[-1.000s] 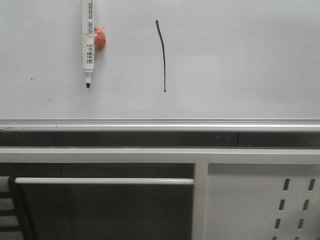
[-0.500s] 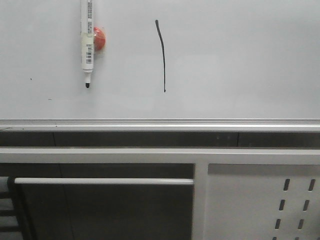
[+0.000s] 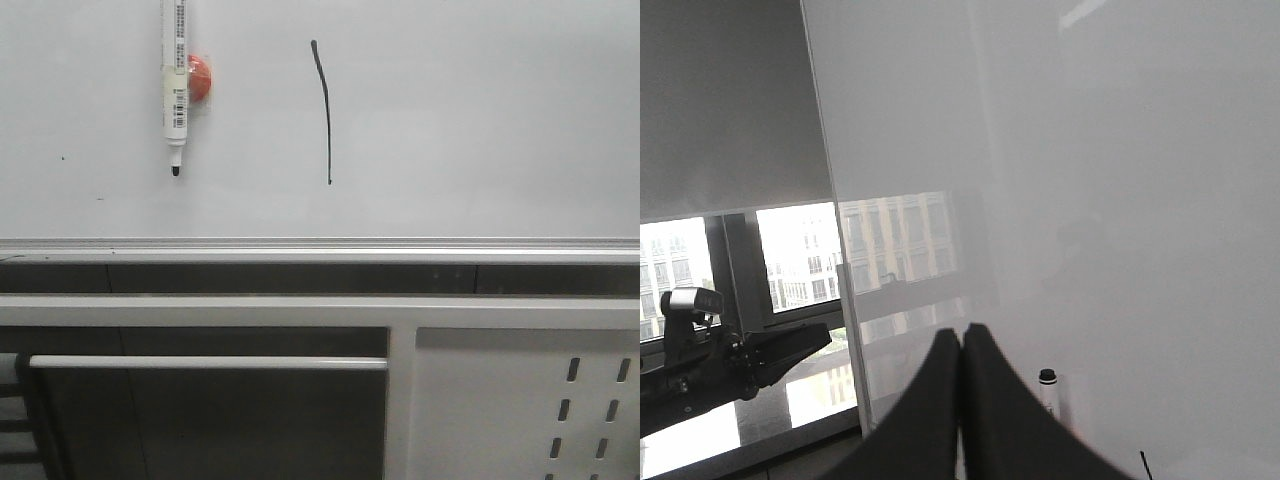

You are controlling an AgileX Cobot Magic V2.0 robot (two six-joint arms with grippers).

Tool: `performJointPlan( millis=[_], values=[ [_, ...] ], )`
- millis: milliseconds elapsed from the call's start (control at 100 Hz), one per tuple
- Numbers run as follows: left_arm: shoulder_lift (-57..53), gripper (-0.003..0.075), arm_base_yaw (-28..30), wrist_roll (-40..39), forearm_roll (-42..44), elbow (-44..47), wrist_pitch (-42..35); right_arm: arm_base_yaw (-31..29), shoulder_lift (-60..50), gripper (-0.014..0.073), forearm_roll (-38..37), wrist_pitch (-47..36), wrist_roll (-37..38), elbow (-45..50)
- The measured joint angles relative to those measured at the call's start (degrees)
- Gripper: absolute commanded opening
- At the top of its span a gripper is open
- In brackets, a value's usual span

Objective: Write number 1 on whiteboard

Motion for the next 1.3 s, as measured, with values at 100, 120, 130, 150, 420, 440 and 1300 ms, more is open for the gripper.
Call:
performJointPlan(
  millis=[100, 120, 130, 150, 420, 440, 1300],
  values=[
    [0.0, -0.0018, 0.0, 0.65, 0.63, 0.11, -2.54, 0.0, 0.0, -0.0051, 0.0, 0.0, 0.0, 0.0],
    [0.0, -0.0018, 0.0, 0.65, 1.14, 0.1, -3.18, 0.0, 0.0, -0.0051, 0.0, 0.0, 0.0, 0.0],
    [0.0, -0.0018, 0.0, 0.65, 1.35, 0.31, -3.45, 0.0, 0.0, -0.0051, 0.0, 0.0, 0.0, 0.0],
    [0.0, -0.0018, 0.0, 0.65, 2.21, 0.37, -4.04, 0.0, 0.0, -0.0051, 0.0, 0.0, 0.0, 0.0],
    [-0.12, -0.0018, 8.56, -35.44, 53.83, 10.48, 2.11, 0.0, 0.0, -0.0051, 0.0, -0.04, 0.0, 0.0],
    [-0.12, -0.0018, 10.08, -39.24, 56.99, 11.19, 3.19, 0.0, 0.0, -0.0051, 0.0, -0.04, 0.0, 0.0],
    [-11.16, -0.0018, 42.99, -94.59, 94.66, 22.49, 44.06, 0.0, -0.08, -0.0051, 0.04, -0.24, 0.0, 0.0]
  ],
)
